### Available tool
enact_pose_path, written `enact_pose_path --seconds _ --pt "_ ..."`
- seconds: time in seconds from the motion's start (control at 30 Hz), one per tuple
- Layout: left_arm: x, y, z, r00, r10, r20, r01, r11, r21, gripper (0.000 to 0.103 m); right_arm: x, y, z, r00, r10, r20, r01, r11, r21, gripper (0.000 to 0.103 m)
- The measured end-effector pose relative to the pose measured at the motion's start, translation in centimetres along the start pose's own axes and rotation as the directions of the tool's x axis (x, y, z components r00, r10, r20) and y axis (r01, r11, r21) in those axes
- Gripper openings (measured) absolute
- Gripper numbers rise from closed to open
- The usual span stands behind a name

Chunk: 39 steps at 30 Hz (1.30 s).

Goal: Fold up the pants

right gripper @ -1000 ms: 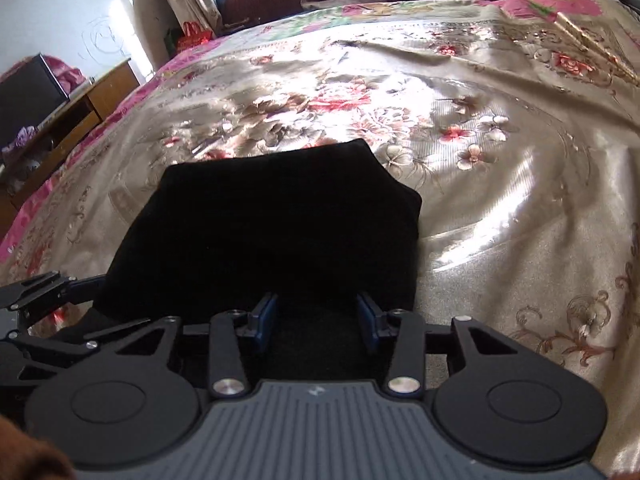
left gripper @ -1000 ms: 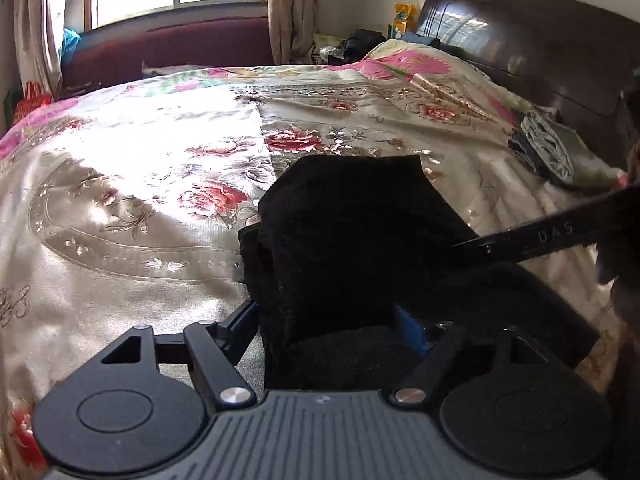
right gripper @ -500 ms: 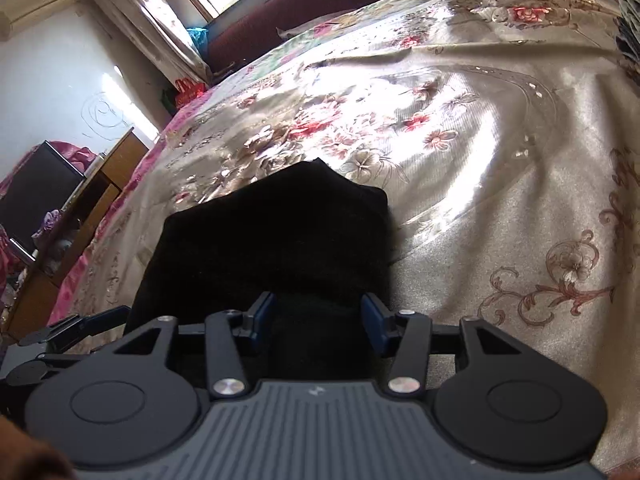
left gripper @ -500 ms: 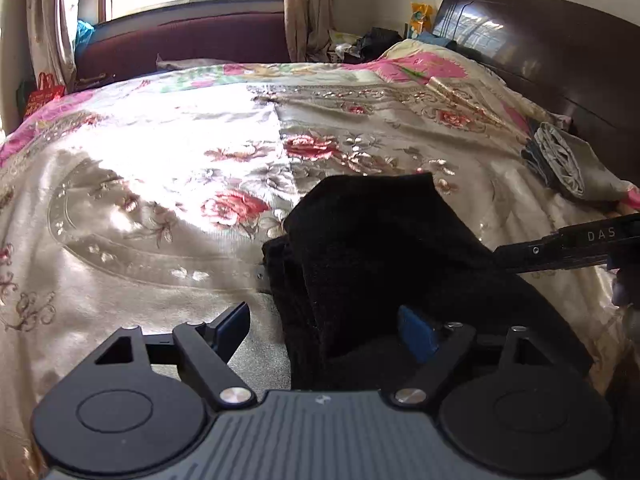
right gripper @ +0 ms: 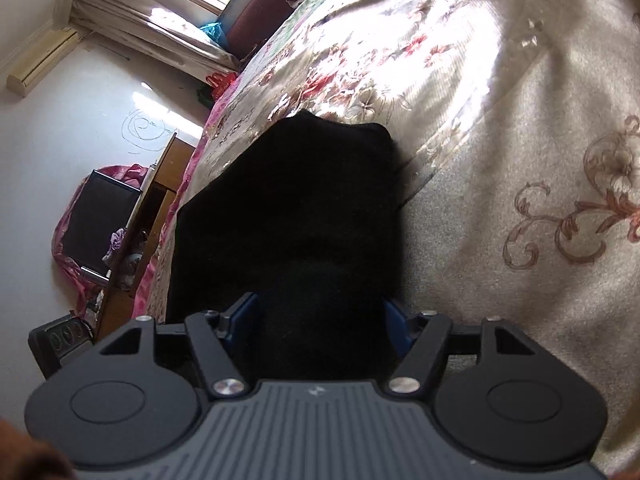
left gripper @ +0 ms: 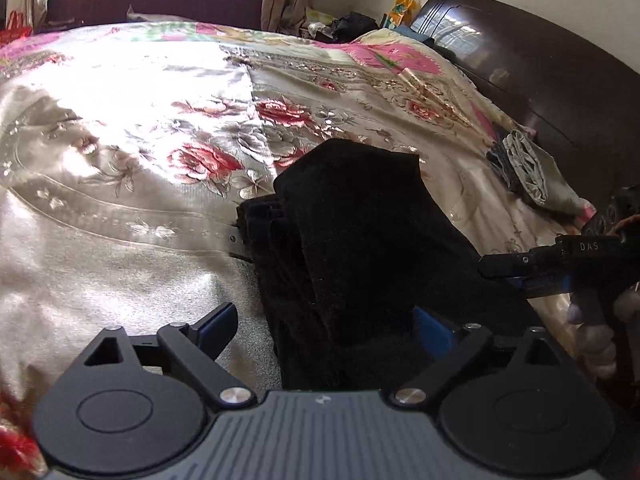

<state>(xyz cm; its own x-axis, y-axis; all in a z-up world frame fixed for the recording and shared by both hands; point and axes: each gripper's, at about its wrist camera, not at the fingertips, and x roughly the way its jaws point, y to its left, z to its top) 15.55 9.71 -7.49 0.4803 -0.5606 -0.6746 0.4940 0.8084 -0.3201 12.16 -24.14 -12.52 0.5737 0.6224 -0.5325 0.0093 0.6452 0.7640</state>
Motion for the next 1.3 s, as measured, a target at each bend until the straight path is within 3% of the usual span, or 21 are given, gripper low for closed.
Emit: enact_pose_path --seconds 0.17,0.27,0.33,0.47,0.57,0.67,0.8,1.0,1.13,1.3 --pt "3.1 -0.2 1.2 0.999 -0.045 -0.02 0.045 0.999 -0.001 0.103 2.4 0.3 0.7 0.999 0.043 -0.002 -0.043 0.999 0.002 0.074" --pt "3.0 -1.1 1.5 0.999 -0.042 -0.025 0.043 0.998 0.034 0.103 2.0 1.0 0.8 0.999 0.034 -0.023 -0.034 0.999 -0.013 0.071" --pt "2.3 -1.5 1.4 0.999 -0.042 -0.019 0.043 0.997 0.062 0.103 1.5 1.1 0.6 0.997 0.07 -0.045 -0.071 0.997 -0.025 0.071" --pt "3.8 -1.2 1.5 0.999 -0.049 -0.02 0.049 0.999 0.012 0.103 4.4 1.2 0.9 0.998 0.046 -0.051 -0.048 0.998 -0.043 0.071" --pt "4.0 -1.9 1.5 1.0 -0.012 -0.002 0.012 1.0 0.023 0.103 4.6 2.9 0.8 0.999 -0.021 -0.045 0.016 0.994 -0.112 0.061" --pt "2.7 -2.4 1.5 1.0 -0.005 0.026 0.004 0.999 0.04 0.091 3.4 3.6 1.0 1.0 -0.002 -0.026 0.0 0.997 -0.075 0.039" --pt "1.1 -2.5 2.0 0.998 0.008 0.067 -0.01 0.999 0.034 0.082 3.4 6.4 1.6 1.0 -0.01 -0.002 0.01 0.992 -0.128 0.033" --pt "0.6 -1.1 3.1 0.994 0.051 0.095 -0.053 0.998 0.015 0.079 5.5 7.9 3.1 0.999 -0.041 -0.007 0.039 0.984 -0.175 0.032" --pt "2.5 -1.1 4.5 0.989 0.113 0.094 -0.119 0.991 0.065 0.077 7.4 8.2 5.0 0.996 -0.092 0.0 0.09 0.976 -0.198 0.032" --pt "4.9 0.8 8.0 0.985 0.138 0.103 -0.143 0.989 0.047 0.077 9.5 8.6 8.3 0.991 -0.128 0.03 0.132 0.967 -0.218 0.035"
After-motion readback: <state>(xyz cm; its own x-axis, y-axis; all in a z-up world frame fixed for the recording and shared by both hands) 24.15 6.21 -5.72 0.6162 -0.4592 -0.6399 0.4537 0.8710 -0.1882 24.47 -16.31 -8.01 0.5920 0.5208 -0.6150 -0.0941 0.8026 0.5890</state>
